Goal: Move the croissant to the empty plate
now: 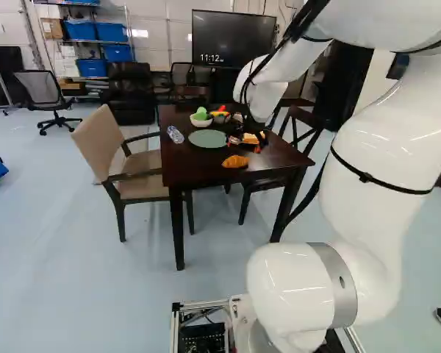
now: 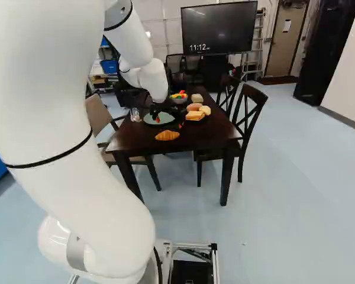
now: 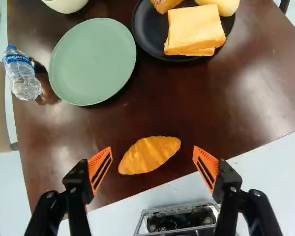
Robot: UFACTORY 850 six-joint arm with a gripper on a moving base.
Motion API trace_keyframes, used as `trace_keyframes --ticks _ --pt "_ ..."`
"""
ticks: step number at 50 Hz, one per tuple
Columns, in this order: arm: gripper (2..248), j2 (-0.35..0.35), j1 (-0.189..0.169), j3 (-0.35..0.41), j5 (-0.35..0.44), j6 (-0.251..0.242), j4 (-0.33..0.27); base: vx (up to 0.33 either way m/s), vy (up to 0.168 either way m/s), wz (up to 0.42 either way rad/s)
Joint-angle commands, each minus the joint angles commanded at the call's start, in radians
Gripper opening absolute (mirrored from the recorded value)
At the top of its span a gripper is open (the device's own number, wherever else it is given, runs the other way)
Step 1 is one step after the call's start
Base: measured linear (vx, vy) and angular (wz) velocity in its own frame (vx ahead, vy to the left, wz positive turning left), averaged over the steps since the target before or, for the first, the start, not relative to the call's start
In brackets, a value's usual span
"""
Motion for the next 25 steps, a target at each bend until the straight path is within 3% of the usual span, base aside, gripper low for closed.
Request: trace_keyframes --ticks 14,25 --pt "224 0.0 0.0 0.0 -0.014 0.002 0.0 0.0 0.0 0.0" --pt "224 0.0 0.0 0.0 -0.025 0.087 0.0 0.0 0.0 0.0"
